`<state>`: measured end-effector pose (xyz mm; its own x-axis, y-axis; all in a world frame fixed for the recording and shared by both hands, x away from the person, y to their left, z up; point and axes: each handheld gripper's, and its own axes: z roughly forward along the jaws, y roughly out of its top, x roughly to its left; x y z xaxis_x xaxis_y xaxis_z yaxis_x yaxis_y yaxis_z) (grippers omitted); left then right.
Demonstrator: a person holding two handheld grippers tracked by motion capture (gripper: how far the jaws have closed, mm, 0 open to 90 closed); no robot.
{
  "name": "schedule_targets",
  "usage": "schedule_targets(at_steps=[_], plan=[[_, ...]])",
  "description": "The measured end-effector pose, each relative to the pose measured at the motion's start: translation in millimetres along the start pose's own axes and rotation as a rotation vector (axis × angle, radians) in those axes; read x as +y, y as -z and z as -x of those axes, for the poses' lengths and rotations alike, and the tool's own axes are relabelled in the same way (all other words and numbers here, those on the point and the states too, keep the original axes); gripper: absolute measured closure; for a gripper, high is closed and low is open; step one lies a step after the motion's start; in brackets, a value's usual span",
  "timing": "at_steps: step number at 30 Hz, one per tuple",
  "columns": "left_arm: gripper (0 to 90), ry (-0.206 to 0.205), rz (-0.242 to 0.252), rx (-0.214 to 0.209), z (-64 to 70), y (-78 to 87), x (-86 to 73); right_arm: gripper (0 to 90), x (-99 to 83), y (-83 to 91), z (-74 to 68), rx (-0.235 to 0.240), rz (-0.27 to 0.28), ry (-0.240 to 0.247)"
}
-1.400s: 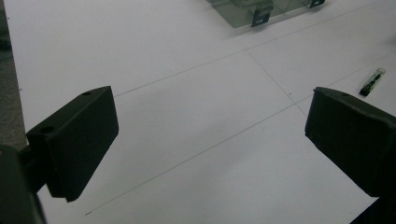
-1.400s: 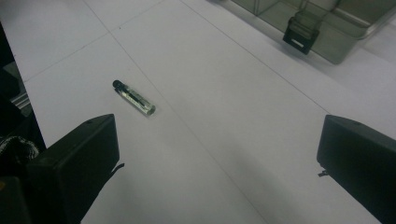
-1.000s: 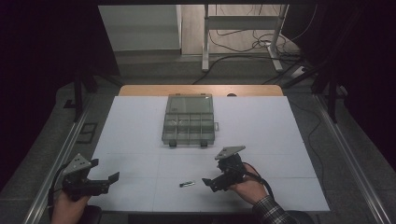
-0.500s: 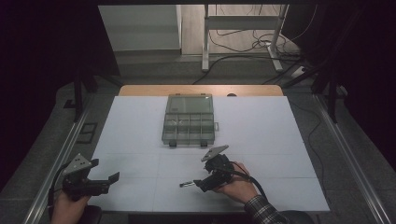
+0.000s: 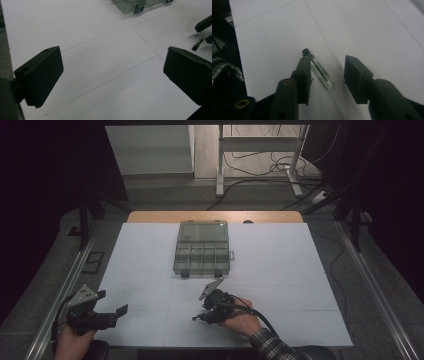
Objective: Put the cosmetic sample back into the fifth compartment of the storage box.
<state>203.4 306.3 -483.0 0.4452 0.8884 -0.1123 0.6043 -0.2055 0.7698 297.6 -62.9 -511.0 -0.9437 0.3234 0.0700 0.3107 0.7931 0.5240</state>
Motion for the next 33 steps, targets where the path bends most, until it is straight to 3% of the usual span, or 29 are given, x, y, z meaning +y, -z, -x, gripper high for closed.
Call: schedule_targets(at_steps=[2, 4, 5, 6, 7, 12, 26, 33], plan=[[3.4, 0.000, 0.000, -0.002, -0.2, 0.0, 0.0, 65.3, 0.1, -3.4, -1.0, 0.001, -0.013, 0.015], [3.4, 0.000, 0.000, -0.003, -0.4, 0.1, 0.0, 78.5, 0.5, -6.1, -3.4, -0.042, -0.028, 0.065], [3.4, 0.000, 0.000, -0.003, -0.6, 0.2, 0.0, 80.4, 1.4, -5.5, -2.1, -0.026, -0.037, 0.066], [3.4, 0.000, 0.000, -0.003, -0.6, 0.2, 0.0, 80.4, 1.4, -5.5, -2.1, -0.026, -0.037, 0.066], [3.4, 0.001, -0.001, -0.006, -0.4, 0.0, 0.0, 80.5, 1.7, -5.2, -0.3, -0.016, -0.041, 0.035], [3.4, -0.001, -0.001, -0.006, -0.1, -0.2, 0.1, 80.5, 1.8, -3.8, 1.1, -0.009, -0.033, 0.019], [3.4, -0.002, -0.004, -0.006, 0.0, -0.5, 0.3, 80.5, 5.8, 19.5, 14.1, -0.051, 0.089, -0.033], [3.4, -0.002, -0.005, -0.006, 0.0, -0.6, 0.3, 80.5, 9.0, 22.1, 23.2, -0.055, 0.110, -0.058]])
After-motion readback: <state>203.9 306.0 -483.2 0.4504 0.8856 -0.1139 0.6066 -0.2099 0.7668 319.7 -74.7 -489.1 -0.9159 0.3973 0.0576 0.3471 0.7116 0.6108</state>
